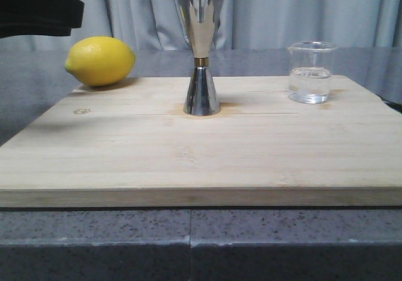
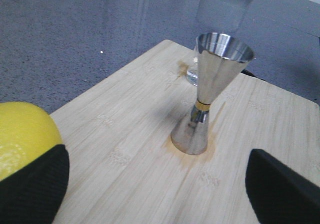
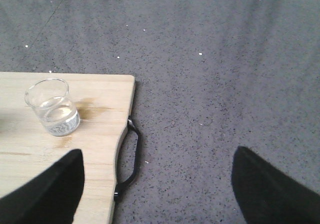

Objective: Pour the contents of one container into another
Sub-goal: 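Move the left gripper toward the steel jigger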

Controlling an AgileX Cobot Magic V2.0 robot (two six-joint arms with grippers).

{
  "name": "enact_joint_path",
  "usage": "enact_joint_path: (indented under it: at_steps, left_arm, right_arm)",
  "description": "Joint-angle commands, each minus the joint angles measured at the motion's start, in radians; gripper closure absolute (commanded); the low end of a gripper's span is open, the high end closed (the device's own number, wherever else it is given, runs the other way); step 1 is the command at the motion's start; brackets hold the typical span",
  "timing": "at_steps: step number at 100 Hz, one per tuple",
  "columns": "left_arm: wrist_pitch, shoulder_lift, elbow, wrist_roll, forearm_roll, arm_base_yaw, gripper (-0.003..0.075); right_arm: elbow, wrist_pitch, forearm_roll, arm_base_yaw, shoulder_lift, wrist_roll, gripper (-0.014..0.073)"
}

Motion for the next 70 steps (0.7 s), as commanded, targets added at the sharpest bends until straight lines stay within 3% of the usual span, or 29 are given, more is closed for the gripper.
enact_joint_path:
  at_steps: [1, 70]
  left_arm:
    - [0.109, -0.015, -0.029, 0.039, -0.103, -0.006, 0.006]
    - [0.101, 0.08, -0.03, 0.282, -0.306, -0.259, 0.006]
  right_arm:
    - [-0.035, -0.07, 0.0, 0.003, 0.012, -0.002, 0.0033]
    - [-0.035, -0.072, 0.0, 0.003, 0.012, -0.002, 0.0033]
